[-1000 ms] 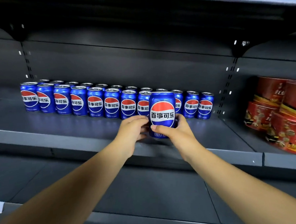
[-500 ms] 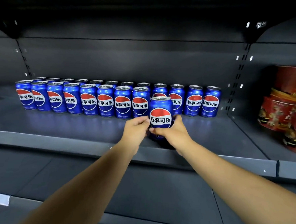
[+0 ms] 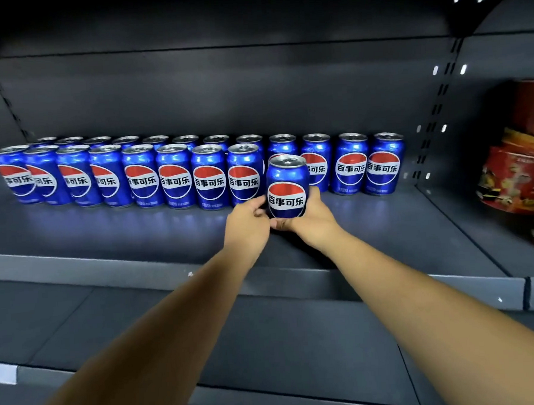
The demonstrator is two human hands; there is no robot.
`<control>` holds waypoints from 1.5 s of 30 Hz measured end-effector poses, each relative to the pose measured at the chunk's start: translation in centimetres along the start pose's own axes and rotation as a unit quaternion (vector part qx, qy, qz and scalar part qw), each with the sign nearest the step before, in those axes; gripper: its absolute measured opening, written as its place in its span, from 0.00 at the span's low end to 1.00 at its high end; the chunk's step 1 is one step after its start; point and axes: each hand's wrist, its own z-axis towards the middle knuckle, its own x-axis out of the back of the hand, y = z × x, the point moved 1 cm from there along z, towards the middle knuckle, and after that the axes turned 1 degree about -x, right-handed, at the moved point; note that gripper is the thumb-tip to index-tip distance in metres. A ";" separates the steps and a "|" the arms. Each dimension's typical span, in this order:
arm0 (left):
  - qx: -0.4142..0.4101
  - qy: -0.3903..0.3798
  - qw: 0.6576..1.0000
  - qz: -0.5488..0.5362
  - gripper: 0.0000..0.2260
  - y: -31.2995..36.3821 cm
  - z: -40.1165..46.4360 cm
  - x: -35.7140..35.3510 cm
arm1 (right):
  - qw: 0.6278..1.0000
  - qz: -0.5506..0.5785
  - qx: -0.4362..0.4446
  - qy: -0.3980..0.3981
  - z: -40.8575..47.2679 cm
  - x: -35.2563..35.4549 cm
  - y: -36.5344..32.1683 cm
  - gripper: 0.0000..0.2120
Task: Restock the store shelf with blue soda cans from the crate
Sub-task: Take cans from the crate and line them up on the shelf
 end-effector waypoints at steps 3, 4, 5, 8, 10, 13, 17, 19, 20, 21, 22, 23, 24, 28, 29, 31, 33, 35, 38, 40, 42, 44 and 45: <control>0.018 0.005 1.000 0.017 0.18 -0.4 0.7 0.0 | 1.000 -0.007 -0.006 -0.005 0.9 -0.3 0.1 0.35; 0.022 0.008 1.000 0.020 0.16 -0.5 0.9 0.1 | 1.000 -0.009 -0.009 -0.003 1.2 -0.4 0.1 0.35; 0.032 0.015 0.999 0.013 0.14 -0.6 1.1 0.1 | 1.000 -0.009 -0.012 0.000 1.5 -0.4 0.2 0.35; 0.088 0.038 0.994 -0.059 0.10 -0.7 1.6 0.4 | 1.000 -0.004 -0.018 0.016 2.2 -0.5 0.7 0.35; 0.100 0.044 0.991 -0.081 0.12 -0.8 1.7 0.4 | 0.999 -0.017 -0.014 0.034 2.5 -0.6 1.0 0.36; 0.101 0.046 0.990 -0.091 0.12 -0.7 1.6 0.4 | 0.998 -0.027 0.002 0.057 2.4 -0.7 1.0 0.45; 0.089 0.037 0.990 -0.100 0.10 -0.6 1.3 0.5 | 0.995 0.026 0.015 0.095 2.0 -0.4 0.8 0.58; 0.084 0.033 0.991 -0.102 0.11 -0.6 1.3 0.6 | 0.994 0.004 0.021 0.104 1.8 -0.3 0.7 0.56; 0.084 0.031 0.991 -0.101 0.11 -0.6 1.2 0.6 | 0.994 -0.021 0.023 0.107 1.7 -0.3 0.5 0.55; 0.084 0.029 0.991 -0.098 0.11 -0.7 1.2 0.6 | 0.993 -0.039 0.022 0.112 1.6 -0.3 0.5 0.53; 0.085 0.026 0.991 -0.096 0.11 -0.7 1.2 0.5 | 0.992 -0.045 0.020 0.120 1.6 -0.3 0.4 0.51; 0.087 0.025 0.991 -0.094 0.11 -0.7 1.2 0.5 | 0.991 -0.043 0.019 0.127 1.8 -0.4 0.6 0.49; 0.088 0.023 0.991 -0.093 0.11 -0.6 1.2 0.5 | 0.991 -0.039 0.020 0.129 1.9 -0.4 0.7 0.46; 0.089 0.020 0.991 -0.095 0.11 -0.6 1.2 0.5 | 0.991 -0.064 0.015 0.113 2.3 -0.6 1.1 0.32; 0.090 0.020 0.991 -0.095 0.11 -0.6 1.2 0.6 | 0.991 -0.071 0.015 0.110 2.3 -0.6 1.1 0.31; 0.093 0.021 0.990 -0.100 0.11 -0.6 1.2 0.5 | 0.990 -0.087 0.019 0.109 2.4 -0.7 1.1 0.27; 0.097 0.021 0.989 -0.109 0.11 -0.6 1.1 0.5 | 0.988 -0.106 0.025 0.110 2.5 -1.0 1.2 0.24; 0.103 0.023 0.987 -0.124 0.13 -0.4 1.1 0.6 | 0.986 -0.125 0.022 0.107 2.8 -1.4 1.1 0.22; 0.116 0.029 0.982 -0.149 0.18 -0.2 1.1 0.6 | 0.979 -0.170 0.001 0.109 3.2 -1.7 0.9 0.18; 0.122 0.029 0.979 -0.163 0.21 -0.1 1.1 0.7 | 0.974 -0.197 -0.012 0.113 3.4 -1.8 0.8 0.17; 0.130 0.027 0.976 -0.173 0.22 0.0 1.1 0.7 | 0.969 -0.216 -0.024 0.117 3.5 -1.9 0.6 0.18; 0.138 0.026 0.974 -0.180 0.23 0.1 1.2 0.7 | 0.963 -0.240 -0.030 0.120 3.5 -1.9 0.5 0.18; 0.139 0.025 0.973 -0.183 0.23 0.1 1.2 0.7 | 0.959 -0.254 -0.029 0.121 3.4 -1.9 0.4 0.18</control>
